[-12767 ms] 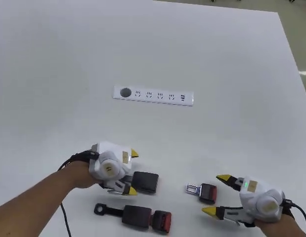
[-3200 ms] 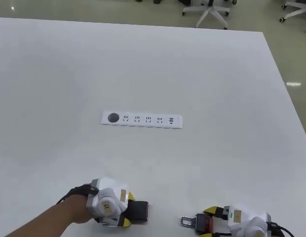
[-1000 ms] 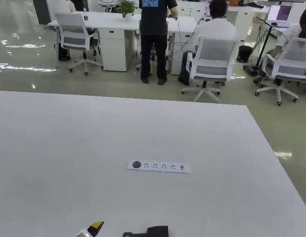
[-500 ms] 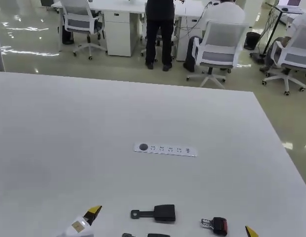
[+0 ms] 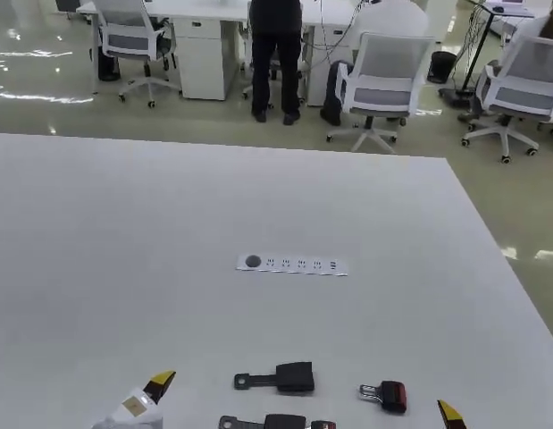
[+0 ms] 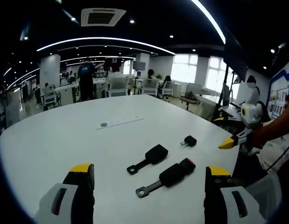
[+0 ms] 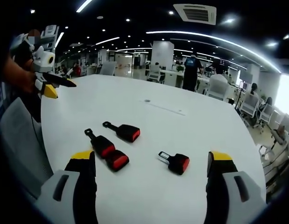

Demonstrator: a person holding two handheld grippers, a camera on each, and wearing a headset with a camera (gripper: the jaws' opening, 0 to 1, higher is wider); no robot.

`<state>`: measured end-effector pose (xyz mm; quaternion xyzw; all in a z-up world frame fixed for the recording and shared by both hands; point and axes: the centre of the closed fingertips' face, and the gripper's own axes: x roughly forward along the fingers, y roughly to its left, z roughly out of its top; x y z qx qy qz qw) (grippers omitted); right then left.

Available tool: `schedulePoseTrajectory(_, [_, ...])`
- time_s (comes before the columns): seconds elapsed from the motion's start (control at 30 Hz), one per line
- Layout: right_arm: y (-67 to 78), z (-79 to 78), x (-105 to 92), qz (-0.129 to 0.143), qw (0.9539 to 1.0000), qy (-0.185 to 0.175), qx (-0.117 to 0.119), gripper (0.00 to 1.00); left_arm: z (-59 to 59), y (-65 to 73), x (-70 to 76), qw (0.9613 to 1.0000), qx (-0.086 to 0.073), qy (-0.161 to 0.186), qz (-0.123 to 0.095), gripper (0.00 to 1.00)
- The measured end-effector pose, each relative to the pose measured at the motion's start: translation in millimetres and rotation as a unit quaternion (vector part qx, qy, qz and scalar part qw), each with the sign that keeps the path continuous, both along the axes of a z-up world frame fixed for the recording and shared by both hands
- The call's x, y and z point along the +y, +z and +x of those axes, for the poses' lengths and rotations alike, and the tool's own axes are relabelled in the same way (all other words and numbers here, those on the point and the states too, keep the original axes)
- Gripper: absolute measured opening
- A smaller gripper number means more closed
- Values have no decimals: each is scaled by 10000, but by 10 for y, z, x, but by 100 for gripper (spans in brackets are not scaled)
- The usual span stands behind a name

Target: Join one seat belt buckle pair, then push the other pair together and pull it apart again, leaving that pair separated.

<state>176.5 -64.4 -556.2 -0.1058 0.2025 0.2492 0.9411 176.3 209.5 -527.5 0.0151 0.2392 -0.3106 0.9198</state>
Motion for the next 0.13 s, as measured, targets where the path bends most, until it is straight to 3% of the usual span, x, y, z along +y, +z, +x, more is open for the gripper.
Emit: schedulePoseTrajectory(0.13, [12, -35, 15, -70, 10000, 63, 10, 99, -12, -59, 18, 9999, 90, -19, 45, 100])
